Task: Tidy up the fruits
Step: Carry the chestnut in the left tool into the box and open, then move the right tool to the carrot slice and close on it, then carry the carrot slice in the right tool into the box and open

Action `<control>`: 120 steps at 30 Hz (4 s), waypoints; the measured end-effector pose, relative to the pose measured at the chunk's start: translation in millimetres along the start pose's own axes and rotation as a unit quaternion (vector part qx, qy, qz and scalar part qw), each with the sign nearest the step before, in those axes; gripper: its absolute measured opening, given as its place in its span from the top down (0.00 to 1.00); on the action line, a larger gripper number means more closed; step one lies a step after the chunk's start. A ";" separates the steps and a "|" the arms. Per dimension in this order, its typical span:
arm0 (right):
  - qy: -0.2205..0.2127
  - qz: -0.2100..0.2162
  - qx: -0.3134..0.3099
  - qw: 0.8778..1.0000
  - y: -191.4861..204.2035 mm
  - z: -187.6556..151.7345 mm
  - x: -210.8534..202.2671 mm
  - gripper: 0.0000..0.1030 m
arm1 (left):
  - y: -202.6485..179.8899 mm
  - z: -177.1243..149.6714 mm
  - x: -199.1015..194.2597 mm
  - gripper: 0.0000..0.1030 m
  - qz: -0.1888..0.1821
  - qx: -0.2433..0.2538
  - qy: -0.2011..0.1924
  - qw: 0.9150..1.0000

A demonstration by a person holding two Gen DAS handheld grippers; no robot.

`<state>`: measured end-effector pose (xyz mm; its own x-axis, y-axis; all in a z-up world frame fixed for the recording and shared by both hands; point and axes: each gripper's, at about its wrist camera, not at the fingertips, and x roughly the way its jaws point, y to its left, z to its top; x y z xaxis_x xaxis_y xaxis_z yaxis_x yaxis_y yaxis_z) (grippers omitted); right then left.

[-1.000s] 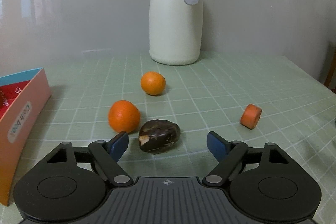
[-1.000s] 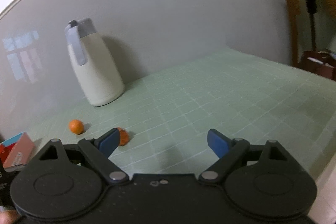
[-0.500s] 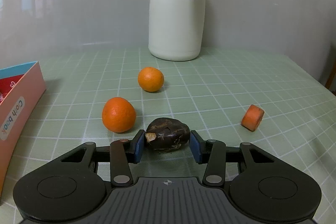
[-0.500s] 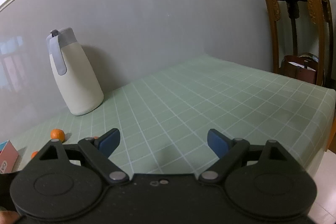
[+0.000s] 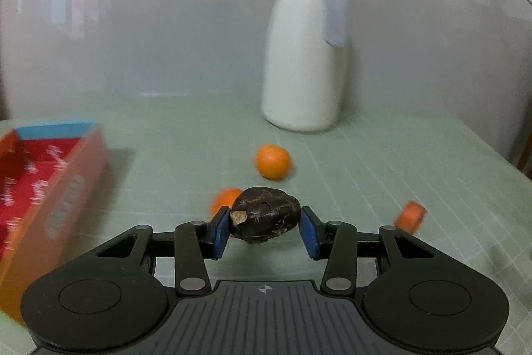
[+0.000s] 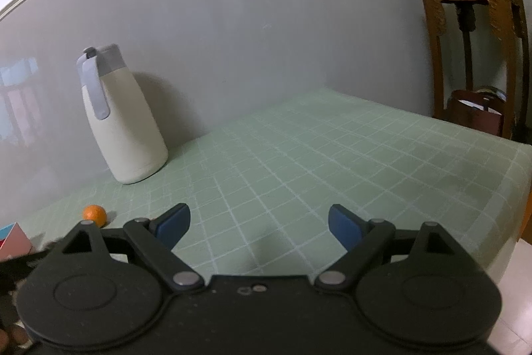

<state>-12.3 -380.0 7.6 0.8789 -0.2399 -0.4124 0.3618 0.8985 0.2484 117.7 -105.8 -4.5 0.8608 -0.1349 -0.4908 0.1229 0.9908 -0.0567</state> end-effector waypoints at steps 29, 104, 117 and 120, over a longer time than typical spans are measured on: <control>0.025 0.038 -0.080 0.996 90.5 -19.8 13.2 0.13 | 199.3 -9.9 -29.1 0.49 0.176 -0.066 0.012 0.982; 0.072 0.046 -0.130 0.988 150.4 -18.2 82.8 0.70 | 242.1 -63.0 -116.6 0.09 0.240 -0.101 -0.064 0.963; 0.061 0.228 -0.153 0.960 246.6 -27.8 33.3 0.70 | 285.4 -80.8 -148.5 0.09 0.289 -0.140 -0.060 0.945; 0.064 0.264 -0.171 0.947 270.7 -34.8 20.9 0.70 | 292.2 -84.5 -156.2 0.09 0.297 -0.143 -0.063 0.942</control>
<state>93.3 -129.0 35.7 0.8560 0.3028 -0.4191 -0.2586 0.9526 0.1601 -22.5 205.8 -17.8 0.7902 0.4615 -0.4031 -0.5208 0.8525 -0.0449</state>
